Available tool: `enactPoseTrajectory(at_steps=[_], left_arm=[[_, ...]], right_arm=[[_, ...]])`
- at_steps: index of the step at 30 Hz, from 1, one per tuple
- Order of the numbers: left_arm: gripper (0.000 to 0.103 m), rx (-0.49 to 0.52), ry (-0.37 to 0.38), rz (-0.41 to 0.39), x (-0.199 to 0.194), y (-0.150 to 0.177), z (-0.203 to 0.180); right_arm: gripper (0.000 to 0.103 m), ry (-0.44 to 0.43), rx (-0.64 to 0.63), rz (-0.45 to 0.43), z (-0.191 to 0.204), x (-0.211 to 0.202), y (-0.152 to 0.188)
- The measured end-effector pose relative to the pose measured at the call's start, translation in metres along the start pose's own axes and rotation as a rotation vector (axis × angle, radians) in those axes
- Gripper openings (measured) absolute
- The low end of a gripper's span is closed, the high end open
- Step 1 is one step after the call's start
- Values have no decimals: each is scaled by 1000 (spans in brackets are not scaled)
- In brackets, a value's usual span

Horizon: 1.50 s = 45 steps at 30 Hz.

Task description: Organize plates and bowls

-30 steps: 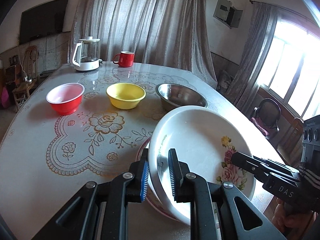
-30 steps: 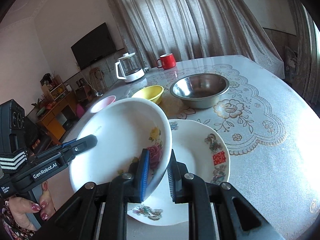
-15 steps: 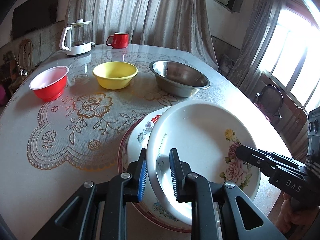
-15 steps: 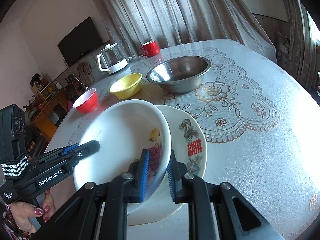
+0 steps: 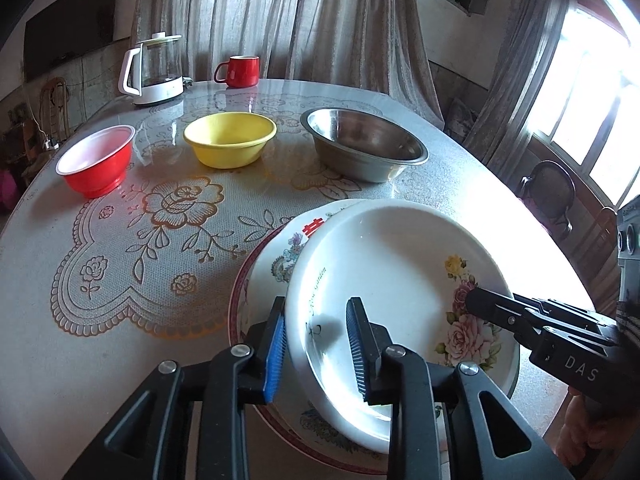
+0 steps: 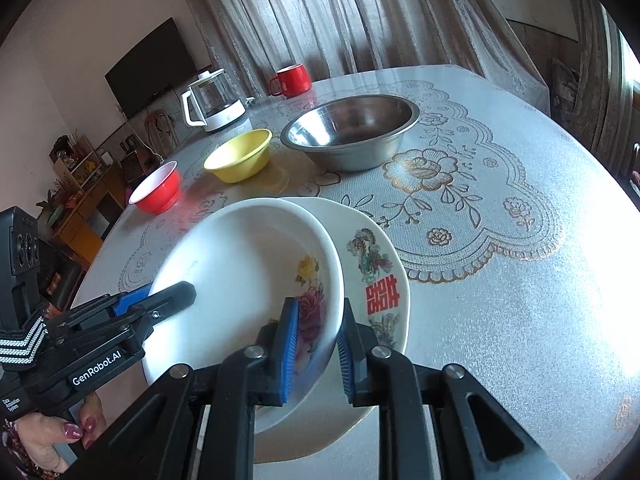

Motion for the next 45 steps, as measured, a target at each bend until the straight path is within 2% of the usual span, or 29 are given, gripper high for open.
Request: enactPoseTrajectory(at_steps=[1, 7, 12, 20, 23, 25, 27, 35, 38, 42, 45], left_arm=[[31, 4, -2, 0, 0, 0, -1], [54, 36, -26, -5, -3, 1, -8], [58, 52, -4, -36, -10, -5, -13], [57, 92, 79, -5, 5, -1, -37], [59, 74, 74, -38, -7, -2, -33], [68, 68, 45, -64, -16, -4, -25], [71, 41, 26, -81, -23, -5, -15], [74, -48, -10, -53, -22, 2, 15], [82, -67, -8, -65, -25, 5, 21], [83, -119, -1, -68, -27, 6, 34], [86, -146, -6, -64, -29, 2, 39]], right_arm=[[19, -1, 5, 7, 0, 1, 1], [19, 6, 24, 24, -5, 3, 5], [19, 22, 12, 21, -7, 2, 4], [19, 40, 5, 16, -8, 4, -2], [19, 48, 0, 5, -11, 3, -5], [19, 41, 14, -2, -15, -1, -4], [21, 21, 32, -12, -16, -7, -2], [23, 26, 17, -3, -9, -9, 4], [23, 15, 37, -38, -12, -15, 2], [30, 22, 77, -85, -24, -26, -4], [31, 38, 90, -77, -32, -26, -6]])
Point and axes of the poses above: each gripper's, at about its wrist camera, not at the fingertips, and x roughly the way its jaws point, z to its left, y to its underside, the point moved 8 cm from there along x, roughly the way its jaws point, and after that the axes turned 3 degrees about z, right-handed, at the moved point
